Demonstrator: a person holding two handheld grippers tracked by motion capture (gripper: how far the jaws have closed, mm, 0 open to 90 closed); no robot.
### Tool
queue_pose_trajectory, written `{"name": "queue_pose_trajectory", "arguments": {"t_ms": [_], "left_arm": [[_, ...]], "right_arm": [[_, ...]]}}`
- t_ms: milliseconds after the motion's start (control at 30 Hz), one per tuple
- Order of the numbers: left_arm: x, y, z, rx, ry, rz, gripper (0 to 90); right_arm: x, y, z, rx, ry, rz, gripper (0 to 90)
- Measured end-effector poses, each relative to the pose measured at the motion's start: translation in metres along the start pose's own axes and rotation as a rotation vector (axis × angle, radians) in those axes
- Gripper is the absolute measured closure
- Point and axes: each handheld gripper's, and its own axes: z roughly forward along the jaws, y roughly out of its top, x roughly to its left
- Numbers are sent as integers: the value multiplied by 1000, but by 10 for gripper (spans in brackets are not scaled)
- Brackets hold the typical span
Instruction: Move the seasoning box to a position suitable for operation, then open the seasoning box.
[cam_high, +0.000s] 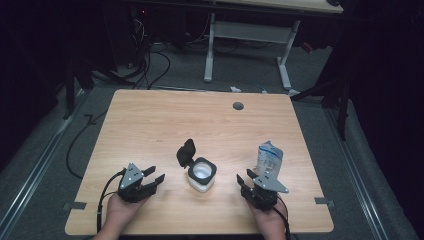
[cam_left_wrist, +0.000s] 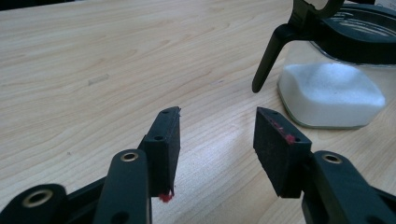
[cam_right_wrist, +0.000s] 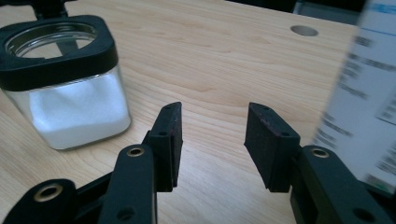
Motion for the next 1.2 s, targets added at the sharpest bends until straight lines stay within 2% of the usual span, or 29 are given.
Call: {"name": "queue_pose_trajectory", "arguments": {"t_ms": [167,267,433,500,633,667,733,867,967,1200], "left_arm": [[1,2,1,-7,20,-21,543],[1,5,3,-5,32,-24,568],[2,11,4,-3,44,-46,600],[1,14,2,-6,58,-51,615],[-3,18,1,-21,59,-69,652],[-3,19,2,-15,59,-73,668],[-6,20,3,-11,58,-72,682],[-13,22,6,-16,49,-58,700],[-16,26,9,-18,42,-44,698],[-18,35,14,-25,34,-48,702]], "right_arm": [[6,8,14,4,26,-21,572],[5,13,24,15,50,-4,568],[3,11,37,52,62,-16,584],[3,10,38,54,68,-17,602],[3,9,36,62,87,-18,656],[4,7,36,63,100,-3,656],[6,4,34,70,108,-4,656],[12,3,33,75,112,-47,626],[13,3,33,72,117,-46,615],[14,0,35,84,110,-50,606]]}}
